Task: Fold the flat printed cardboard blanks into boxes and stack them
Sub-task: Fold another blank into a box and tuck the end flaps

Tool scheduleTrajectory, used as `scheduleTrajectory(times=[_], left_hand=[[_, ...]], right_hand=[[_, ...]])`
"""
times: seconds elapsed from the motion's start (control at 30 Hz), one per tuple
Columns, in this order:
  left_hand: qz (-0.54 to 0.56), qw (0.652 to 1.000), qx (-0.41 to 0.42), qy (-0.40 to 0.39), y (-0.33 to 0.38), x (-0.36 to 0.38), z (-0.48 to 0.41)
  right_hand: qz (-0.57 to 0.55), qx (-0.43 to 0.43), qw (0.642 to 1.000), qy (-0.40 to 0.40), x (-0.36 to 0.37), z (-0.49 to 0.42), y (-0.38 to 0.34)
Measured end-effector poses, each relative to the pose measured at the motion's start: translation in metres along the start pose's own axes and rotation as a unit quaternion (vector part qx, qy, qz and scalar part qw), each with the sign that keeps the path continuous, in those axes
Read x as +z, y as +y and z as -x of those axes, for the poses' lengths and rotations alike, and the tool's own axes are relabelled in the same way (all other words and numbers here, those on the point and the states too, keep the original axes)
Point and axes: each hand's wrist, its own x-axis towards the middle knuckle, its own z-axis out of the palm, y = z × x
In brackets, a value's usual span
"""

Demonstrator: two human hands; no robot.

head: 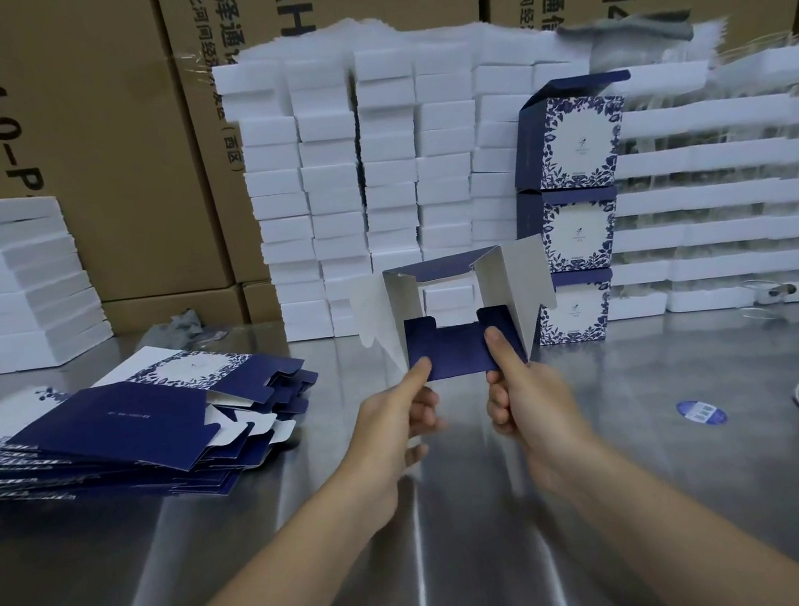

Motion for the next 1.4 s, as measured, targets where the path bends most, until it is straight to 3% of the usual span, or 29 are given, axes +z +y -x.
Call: scheduleTrajectory(times=[0.13, 0.4, 0.7, 0.83, 1.0, 1.4], left_hand=[[0.054, 0.998, 0.043, -0.012, 0.002, 0.002, 0.001], [0.042, 0.996, 0.068, -0.027, 0.004, 0.006, 0.008], [0.035, 0.999, 0.024, -0.021, 0.005, 0.011, 0.018], [0.03, 0.998, 0.037, -0.05, 0.003, 0.016, 0.024], [0.028, 0.998, 0.054, -0.031, 0.009, 0.018, 0.025], [0.02, 1.0, 0.01, 0.007, 0.003, 0.019, 0.023]], right_hand=[[-0.013, 0.002, 1.0, -0.018, 0.002, 0.003, -0.003], [0.0, 0.017, 0.991, -0.135, 0.009, 0.015, -0.005], [-0.024, 0.0, 0.998, -0.066, 0.021, 0.029, -0.005], [-0.035, -0.011, 0.996, -0.082, 0.026, 0.034, -0.004], [0.001, 0.007, 0.995, -0.103, 0.023, 0.035, -0.007], [0.026, 0.005, 0.998, -0.053, 0.028, 0.037, 0.002]])
